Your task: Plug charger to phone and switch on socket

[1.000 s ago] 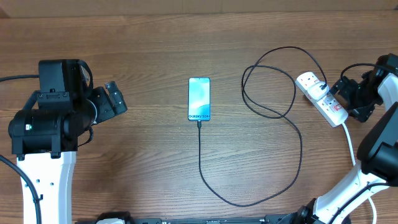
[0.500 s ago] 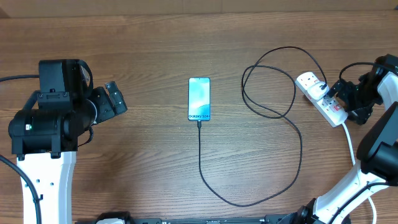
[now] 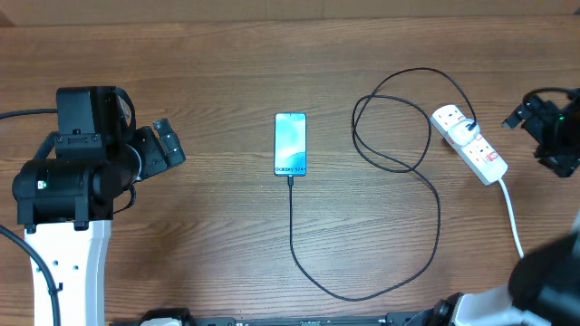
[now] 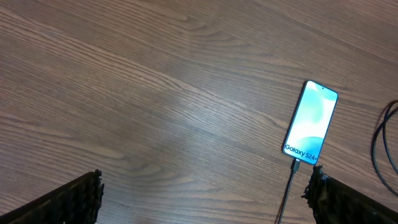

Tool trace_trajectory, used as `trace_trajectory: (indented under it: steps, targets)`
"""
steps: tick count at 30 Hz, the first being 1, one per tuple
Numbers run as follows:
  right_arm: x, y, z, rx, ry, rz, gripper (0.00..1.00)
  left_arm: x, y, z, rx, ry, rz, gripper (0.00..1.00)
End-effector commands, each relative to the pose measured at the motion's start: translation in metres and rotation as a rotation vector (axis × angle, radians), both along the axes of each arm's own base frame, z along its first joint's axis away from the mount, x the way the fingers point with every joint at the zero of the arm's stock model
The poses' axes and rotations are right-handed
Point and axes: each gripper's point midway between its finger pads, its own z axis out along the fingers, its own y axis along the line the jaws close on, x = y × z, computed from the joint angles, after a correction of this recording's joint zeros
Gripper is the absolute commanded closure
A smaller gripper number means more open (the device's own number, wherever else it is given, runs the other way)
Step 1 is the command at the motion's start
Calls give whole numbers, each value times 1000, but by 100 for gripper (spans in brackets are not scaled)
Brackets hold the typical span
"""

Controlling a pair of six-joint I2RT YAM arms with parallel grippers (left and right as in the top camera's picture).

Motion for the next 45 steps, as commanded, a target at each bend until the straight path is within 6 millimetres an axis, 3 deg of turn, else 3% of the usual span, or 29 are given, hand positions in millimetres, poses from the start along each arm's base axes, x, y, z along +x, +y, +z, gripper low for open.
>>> trace_trajectory:
  steps: [1,8,15,19,24,45]
  targets:
    - [-5,30,50,-52,-119,59,0,1,0,1,3,0,-14,0]
    - [-49,101,108,-135,-300,230,0,1,0,1,3,0,-14,1]
    - [-108,145,143,-158,-516,346,0,1,0,1,3,0,-14,1]
    - [-134,156,151,-135,-569,366,0,1,0,1,3,0,-14,0]
    - [-155,164,138,-86,-508,385,0,1,0,1,3,0,-14,0]
    - [-160,163,131,-87,-470,384,0,1,0,1,3,0,-14,1]
